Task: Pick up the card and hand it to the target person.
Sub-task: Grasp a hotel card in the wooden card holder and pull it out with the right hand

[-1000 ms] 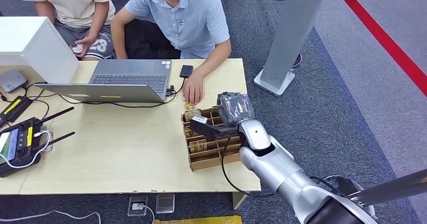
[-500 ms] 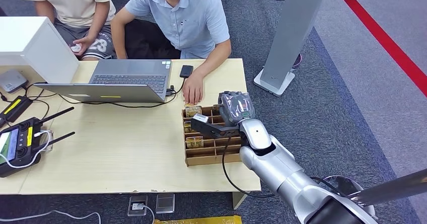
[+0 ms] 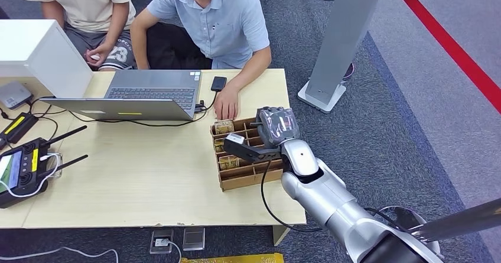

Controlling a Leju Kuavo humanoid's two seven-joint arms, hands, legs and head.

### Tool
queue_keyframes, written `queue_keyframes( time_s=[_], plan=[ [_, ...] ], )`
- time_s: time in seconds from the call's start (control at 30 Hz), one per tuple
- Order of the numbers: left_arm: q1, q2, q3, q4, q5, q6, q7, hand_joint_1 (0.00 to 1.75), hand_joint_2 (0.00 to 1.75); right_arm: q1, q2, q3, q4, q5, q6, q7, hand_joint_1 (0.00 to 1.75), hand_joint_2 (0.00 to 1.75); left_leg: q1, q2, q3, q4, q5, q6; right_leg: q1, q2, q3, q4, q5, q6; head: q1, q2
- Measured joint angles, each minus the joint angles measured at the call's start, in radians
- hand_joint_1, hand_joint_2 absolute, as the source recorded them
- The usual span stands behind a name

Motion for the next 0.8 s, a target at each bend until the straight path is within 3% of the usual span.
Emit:
queue_keyframes(
  time_s=[0.23,0.53,0.8],
  plan=[
    [0.0,0.0,0.0,0.0,0.0,0.0,0.0,0.0,0.0,0.002,-0.003,-0.003,-0.013,0.002,-0.002,-0.004,1.75,1.75,0.0,0.0,0.0,0.0,0.0,0.0,0.0,0.0,0.0,0.0,0.0,0.0,0.0,0.0],
    [0.0,0.0,0.0,0.0,0.009,0.006,0.0,0.0,0.0,0.006,-0.004,-0.016,-0.069,-0.003,-0.021,-0.019,1.75,1.75,0.0,0.0,0.0,0.0,0.0,0.0,0.0,0.0,0.0,0.0,0.0,0.0,0.0,0.0],
    [0.001,0.0,0.0,0.0,0.018,0.011,-0.002,0.0,0.0,0.009,-0.019,-0.038,-0.248,-0.013,0.016,-0.024,1.75,1.75,0.0,0.0,0.0,0.0,0.0,0.0,0.0,0.0,0.0,0.0,0.0,0.0,0.0,0.0]
  ],
)
